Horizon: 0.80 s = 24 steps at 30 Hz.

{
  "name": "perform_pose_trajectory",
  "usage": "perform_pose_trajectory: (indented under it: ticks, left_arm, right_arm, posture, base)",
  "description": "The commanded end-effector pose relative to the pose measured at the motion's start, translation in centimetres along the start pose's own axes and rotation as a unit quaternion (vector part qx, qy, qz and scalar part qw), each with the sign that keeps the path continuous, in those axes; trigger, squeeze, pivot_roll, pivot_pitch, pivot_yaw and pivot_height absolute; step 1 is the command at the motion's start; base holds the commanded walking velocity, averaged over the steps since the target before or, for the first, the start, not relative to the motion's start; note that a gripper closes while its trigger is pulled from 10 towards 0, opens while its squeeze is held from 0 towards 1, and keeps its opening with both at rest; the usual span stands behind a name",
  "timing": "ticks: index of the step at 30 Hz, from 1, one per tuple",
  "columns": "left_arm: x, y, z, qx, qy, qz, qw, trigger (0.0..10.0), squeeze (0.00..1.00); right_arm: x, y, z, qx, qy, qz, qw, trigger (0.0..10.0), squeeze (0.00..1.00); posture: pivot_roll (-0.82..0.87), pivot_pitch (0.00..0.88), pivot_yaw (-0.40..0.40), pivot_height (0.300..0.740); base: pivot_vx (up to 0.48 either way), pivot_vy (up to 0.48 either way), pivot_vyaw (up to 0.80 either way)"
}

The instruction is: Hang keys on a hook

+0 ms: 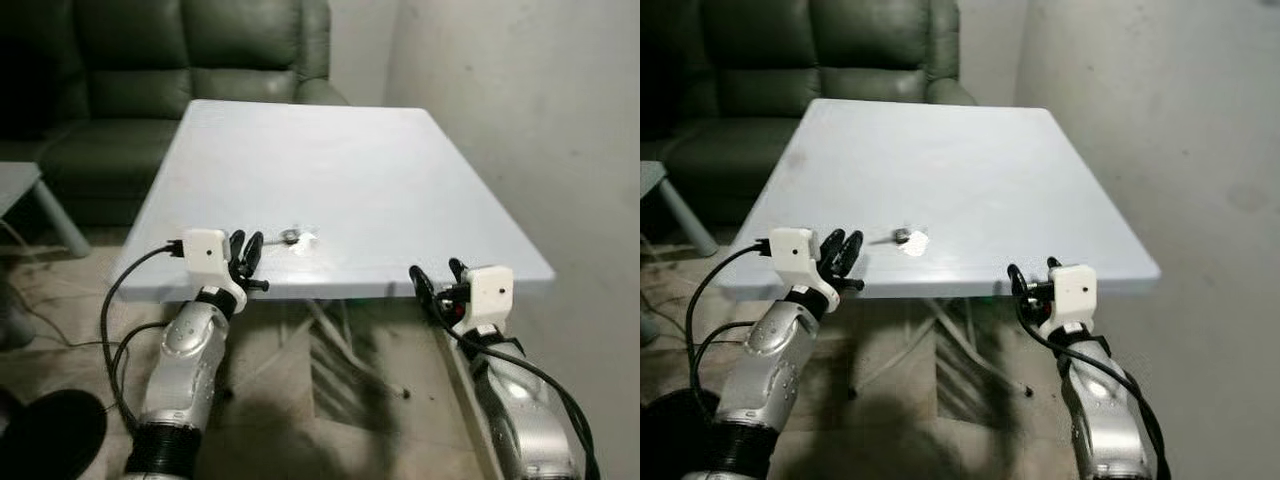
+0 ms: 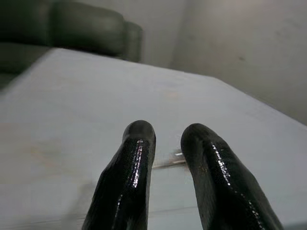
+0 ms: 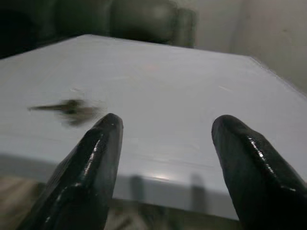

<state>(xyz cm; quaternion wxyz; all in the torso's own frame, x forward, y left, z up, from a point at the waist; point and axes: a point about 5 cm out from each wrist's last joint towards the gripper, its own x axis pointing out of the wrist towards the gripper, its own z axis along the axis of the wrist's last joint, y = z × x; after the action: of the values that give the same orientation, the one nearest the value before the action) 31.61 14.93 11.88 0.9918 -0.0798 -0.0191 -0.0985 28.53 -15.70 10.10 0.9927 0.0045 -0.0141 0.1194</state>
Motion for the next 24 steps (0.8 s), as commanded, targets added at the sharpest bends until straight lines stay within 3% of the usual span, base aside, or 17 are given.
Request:
perform_pose_trajectory:
  ticks: [1,13,18,24]
  left_arm:
    - [0.39,-0.19,0.68,0.004,-0.009,-0.002,1.0,10.0,0.0]
    - [0.46,-0.26,0.75,-0.001,-0.009,0.001,1.0,10.0,0.0]
    - [0.72,-0.28,0.48,0.001,0.013,0.019,1.0,10.0,0.0]
    - [0.57,-0.58,0.57,0.009,0.005,0.007,1.0,10.0,0.0]
  right_arm:
    - [0.18,-0.31,0.67,-0.002,-0.012,0.001,1.0,10.0,0.0]
    - [0.26,-0.21,0.78,-0.001,-0.012,0.006,1.0,10.0,0.0]
    - [0.26,-0.28,0.81,-0.001,-0.012,0.008,1.0,10.0,0.0]
    - [0.22,-0.28,0.79,0.0,-0.01,0.009,1.0,10.0,0.0]
  posture:
    - [-0.05,0.0,-0.06,0.74]
    - [-0.05,0.0,-0.06,0.74]
    - [-0.05,0.006,-0.062,0.74]
    - [-0.05,0.005,-0.066,0.74]
  base:
    - [0.0,0.48,0.0]
    - [0.0,0.449,0.0]
    - [0.0,0.0,0.0]
    - [0.0,0.0,0.0]
